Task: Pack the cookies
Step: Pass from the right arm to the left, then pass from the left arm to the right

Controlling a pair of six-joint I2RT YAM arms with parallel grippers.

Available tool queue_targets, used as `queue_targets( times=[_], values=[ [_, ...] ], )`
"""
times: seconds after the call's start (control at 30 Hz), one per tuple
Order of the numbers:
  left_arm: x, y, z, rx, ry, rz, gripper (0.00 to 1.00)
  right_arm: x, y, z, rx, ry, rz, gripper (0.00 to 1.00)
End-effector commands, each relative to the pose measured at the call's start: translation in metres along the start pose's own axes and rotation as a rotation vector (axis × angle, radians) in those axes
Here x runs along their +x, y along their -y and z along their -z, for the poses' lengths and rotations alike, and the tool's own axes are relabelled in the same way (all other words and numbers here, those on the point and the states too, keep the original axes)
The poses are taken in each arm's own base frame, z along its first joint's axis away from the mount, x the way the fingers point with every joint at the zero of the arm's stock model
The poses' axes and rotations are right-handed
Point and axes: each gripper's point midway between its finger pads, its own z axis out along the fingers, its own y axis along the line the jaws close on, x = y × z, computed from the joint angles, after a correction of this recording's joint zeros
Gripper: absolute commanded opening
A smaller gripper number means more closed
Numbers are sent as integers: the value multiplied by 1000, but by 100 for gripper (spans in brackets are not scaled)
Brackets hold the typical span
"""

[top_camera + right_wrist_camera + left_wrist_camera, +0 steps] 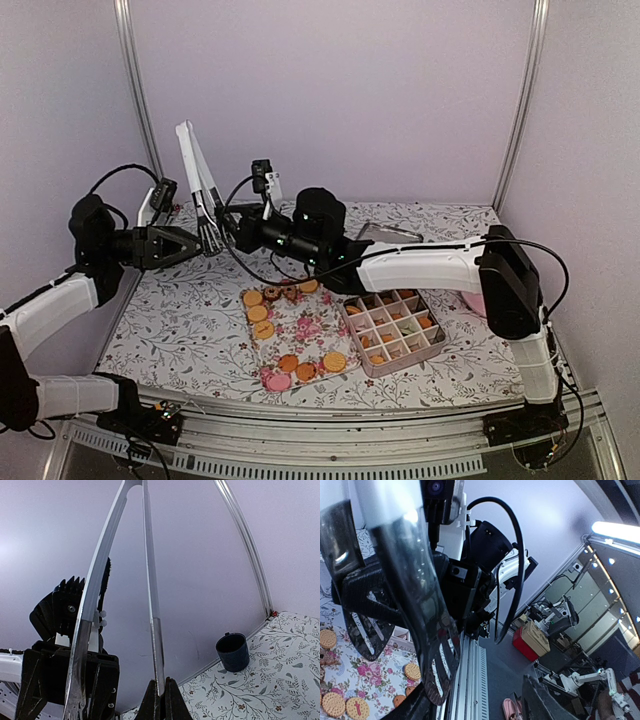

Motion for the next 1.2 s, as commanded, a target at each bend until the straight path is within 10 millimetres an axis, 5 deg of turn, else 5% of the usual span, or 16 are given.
queue_targets(
  times=[0.0,0.2,0.37,0.6,0.77,0.9,1.17],
  values=[
    [-3,7,-4,5,-1,-30,57,-13,-22,-9,-77,52,1,0],
    [-2,9,-4,4,0,-31,41,-9,-32,-13,-98,57,0,0],
    [-2,7,-4,-1,-1,-48,1,-12,-39,-12,-127,69,-18,2],
    [1,-18,-5,-160,-33,-115,0,-26,-48,5,-175,55,6,37],
    [30,-37,-16,-300,-255,-290,0,-27,-28,36,-311,-102,-26,65],
    [53,-41,-13,-340,-391,-361,0,-22,-11,70,-404,-299,-104,75],
    [83,-36,-19,-295,-562,-395,0,-22,-28,97,-458,-408,36,84]
  ],
)
